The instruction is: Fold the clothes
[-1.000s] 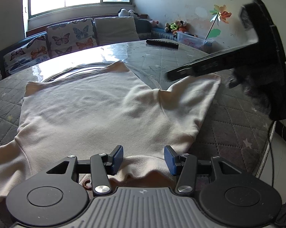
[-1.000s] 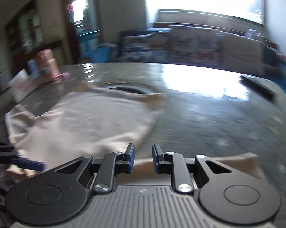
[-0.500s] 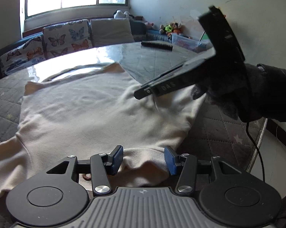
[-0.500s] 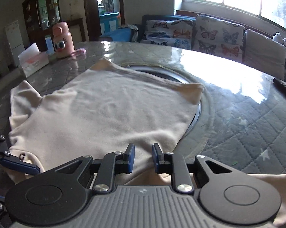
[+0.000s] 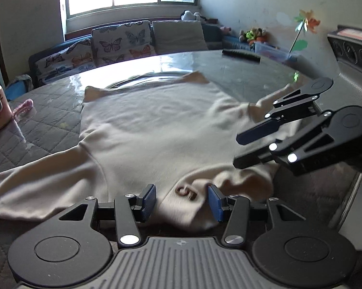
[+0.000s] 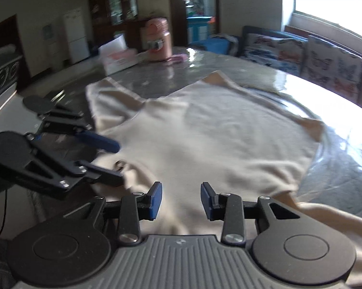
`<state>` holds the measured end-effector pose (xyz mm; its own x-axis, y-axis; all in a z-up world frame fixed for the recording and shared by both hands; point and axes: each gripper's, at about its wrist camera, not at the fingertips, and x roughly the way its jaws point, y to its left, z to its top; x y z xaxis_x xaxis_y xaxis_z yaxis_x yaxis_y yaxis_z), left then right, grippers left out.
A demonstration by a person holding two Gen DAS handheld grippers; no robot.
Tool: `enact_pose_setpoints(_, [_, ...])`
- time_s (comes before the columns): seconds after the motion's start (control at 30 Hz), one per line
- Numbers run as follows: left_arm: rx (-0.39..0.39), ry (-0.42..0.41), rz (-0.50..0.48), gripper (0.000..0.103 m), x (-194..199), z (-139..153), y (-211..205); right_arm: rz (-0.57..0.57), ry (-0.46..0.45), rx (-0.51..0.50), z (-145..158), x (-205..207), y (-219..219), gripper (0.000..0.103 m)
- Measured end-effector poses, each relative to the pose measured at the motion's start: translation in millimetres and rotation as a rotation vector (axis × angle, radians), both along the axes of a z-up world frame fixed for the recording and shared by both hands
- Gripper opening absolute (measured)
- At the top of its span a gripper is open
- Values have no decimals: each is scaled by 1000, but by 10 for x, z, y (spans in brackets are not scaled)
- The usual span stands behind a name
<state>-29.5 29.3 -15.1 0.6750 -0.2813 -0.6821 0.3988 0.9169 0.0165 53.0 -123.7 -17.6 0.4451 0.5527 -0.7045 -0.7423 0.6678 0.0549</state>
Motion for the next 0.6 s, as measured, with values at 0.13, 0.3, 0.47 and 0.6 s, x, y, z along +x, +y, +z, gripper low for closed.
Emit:
enact_pose_setpoints(0.13, [5,-26,-8,51,-34,53,-16,12,-27,-31,-39,-127,-1,38])
enact_pose_setpoints(0.3, [-28,-77,-22,51,14,212,-104,-51,-24,22,62,-211,-247,46])
enact_pose_setpoints(0.47, [-41,-81,-73,51,92,209,-364,-226,-21,61,113,-195,-703,46])
enact_pose_setpoints(0.6, [-39,-70,-114,51,146,157,-590,-448,-40,59,98,-105,-1219,46])
